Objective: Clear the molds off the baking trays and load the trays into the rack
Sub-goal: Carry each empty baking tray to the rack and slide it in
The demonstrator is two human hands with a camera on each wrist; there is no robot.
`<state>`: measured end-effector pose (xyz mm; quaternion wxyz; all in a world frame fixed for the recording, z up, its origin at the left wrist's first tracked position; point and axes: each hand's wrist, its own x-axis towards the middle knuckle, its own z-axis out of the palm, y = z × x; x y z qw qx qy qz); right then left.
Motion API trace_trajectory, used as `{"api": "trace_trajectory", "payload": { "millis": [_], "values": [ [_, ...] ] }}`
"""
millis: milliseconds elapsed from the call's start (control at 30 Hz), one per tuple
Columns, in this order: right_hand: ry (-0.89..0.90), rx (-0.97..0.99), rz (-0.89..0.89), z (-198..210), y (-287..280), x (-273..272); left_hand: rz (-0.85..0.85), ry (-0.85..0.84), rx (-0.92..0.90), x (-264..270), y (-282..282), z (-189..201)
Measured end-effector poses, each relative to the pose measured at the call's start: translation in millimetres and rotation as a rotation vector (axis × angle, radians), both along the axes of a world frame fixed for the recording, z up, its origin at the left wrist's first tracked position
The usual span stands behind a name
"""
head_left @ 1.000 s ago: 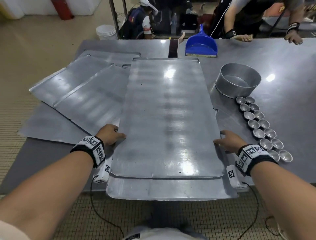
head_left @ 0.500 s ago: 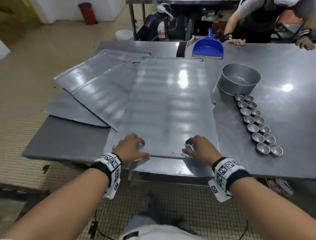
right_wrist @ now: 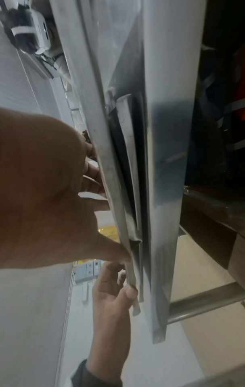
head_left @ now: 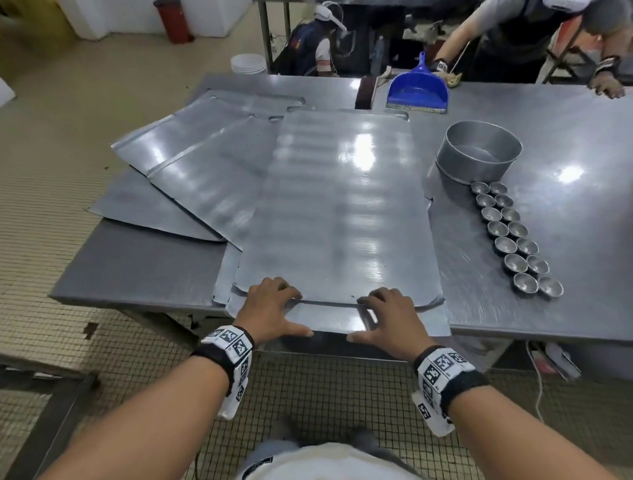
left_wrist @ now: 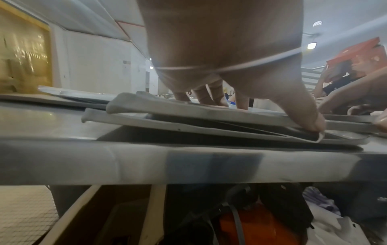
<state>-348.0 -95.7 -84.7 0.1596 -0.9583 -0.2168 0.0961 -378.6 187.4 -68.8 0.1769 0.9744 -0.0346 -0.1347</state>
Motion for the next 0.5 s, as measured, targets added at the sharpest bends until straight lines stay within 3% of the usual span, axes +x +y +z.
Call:
{"api": "trace_trajectory", "payload": {
  "millis": [500],
  "values": [
    [0.001,0.202,-0.254,-12.4,18.4,-39.3,-0.07,-0.15,-0.2,-17.1,4.5,-32.4]
  ]
}}
